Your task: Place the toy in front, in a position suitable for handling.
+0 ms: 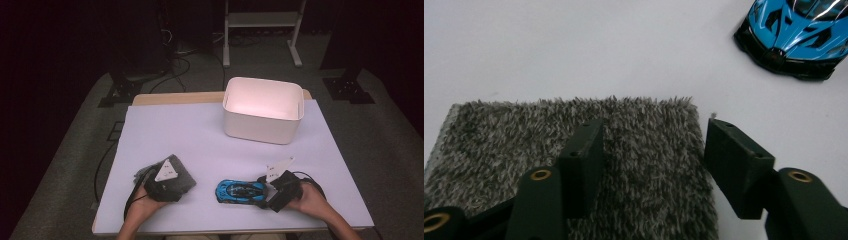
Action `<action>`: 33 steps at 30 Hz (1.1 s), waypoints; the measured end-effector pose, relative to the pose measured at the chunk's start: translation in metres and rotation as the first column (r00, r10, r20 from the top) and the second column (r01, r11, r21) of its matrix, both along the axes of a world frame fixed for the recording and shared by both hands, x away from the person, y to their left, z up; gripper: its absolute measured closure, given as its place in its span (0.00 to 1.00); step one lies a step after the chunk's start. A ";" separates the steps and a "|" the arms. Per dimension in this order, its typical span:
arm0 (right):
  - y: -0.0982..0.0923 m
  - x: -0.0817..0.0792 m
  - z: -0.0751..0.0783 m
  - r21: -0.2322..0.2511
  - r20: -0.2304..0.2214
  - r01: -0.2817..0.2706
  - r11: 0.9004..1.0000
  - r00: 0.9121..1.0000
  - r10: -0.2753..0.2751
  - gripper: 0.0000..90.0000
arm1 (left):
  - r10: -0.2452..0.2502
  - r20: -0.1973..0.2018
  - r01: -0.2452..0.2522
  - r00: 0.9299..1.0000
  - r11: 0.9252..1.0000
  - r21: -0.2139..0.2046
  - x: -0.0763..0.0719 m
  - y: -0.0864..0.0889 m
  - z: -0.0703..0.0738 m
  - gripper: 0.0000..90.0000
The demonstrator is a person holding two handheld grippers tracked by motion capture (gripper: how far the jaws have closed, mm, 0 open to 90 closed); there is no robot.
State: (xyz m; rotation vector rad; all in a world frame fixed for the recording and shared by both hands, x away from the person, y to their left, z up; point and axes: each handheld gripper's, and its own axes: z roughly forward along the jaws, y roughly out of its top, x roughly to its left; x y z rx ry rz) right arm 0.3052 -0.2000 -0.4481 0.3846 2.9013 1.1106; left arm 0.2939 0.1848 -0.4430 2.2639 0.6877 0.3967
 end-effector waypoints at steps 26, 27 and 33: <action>0.000 0.001 -0.007 -0.017 0.065 -0.056 0.998 0.996 0.057 0.25 | -0.022 -0.009 0.022 1.000 0.996 -0.082 0.003 0.006 0.003 0.89; 0.000 0.001 -0.006 -0.017 0.062 -0.060 0.998 0.996 0.060 0.25 | -0.023 -0.005 0.022 1.000 0.993 -0.113 0.002 0.007 0.007 0.89; 0.010 0.005 -0.005 -0.036 0.076 -0.089 0.995 0.993 0.091 0.25 | -0.106 0.051 0.114 0.993 0.972 -0.206 0.000 -0.016 0.037 0.90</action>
